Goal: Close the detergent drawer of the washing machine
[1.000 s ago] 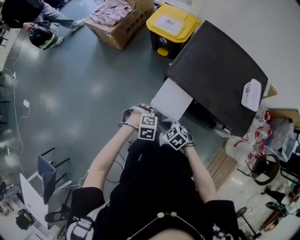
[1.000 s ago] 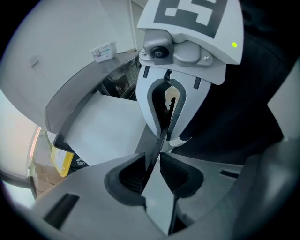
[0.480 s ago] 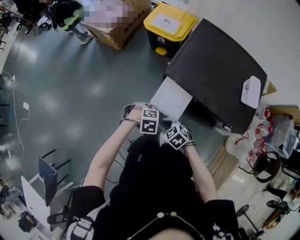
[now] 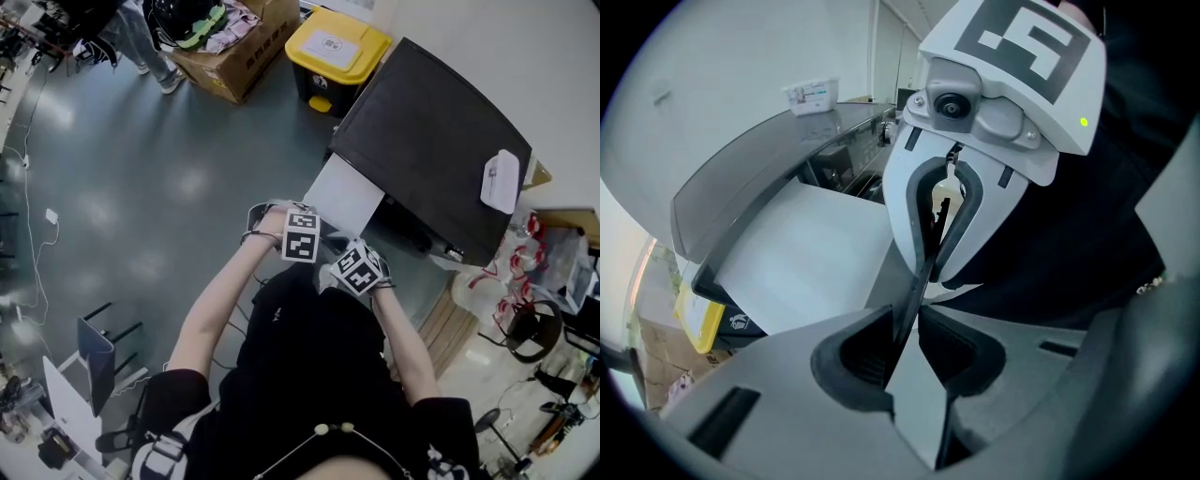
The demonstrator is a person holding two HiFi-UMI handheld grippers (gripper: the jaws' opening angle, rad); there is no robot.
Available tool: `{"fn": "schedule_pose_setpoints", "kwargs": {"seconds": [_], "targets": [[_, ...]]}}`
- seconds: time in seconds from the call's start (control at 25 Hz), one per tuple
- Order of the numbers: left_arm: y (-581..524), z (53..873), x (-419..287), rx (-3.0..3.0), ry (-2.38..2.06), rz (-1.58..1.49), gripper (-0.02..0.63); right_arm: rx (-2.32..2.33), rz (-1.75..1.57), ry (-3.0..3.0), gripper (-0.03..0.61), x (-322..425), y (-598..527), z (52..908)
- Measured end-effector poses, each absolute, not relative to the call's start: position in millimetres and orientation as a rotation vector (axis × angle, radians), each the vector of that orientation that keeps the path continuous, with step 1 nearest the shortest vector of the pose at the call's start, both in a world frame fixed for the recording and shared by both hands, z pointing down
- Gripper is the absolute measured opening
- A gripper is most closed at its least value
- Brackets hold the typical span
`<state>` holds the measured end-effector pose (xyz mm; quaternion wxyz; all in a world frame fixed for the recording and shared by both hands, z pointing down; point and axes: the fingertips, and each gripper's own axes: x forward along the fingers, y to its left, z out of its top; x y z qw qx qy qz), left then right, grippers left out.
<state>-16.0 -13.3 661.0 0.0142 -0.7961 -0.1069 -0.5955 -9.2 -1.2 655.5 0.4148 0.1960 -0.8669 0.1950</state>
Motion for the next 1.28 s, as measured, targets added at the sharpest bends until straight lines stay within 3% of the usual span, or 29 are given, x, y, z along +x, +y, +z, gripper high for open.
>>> {"fn": "schedule_pose_setpoints", "kwargs": {"seconds": [1.28], "targets": [[-63.1, 657.7, 12.4, -2.468, -0.422, -1.746, 0.078, 0.616, 0.506, -2.141, 0.034, 19.9, -53.4, 652.8]]}}
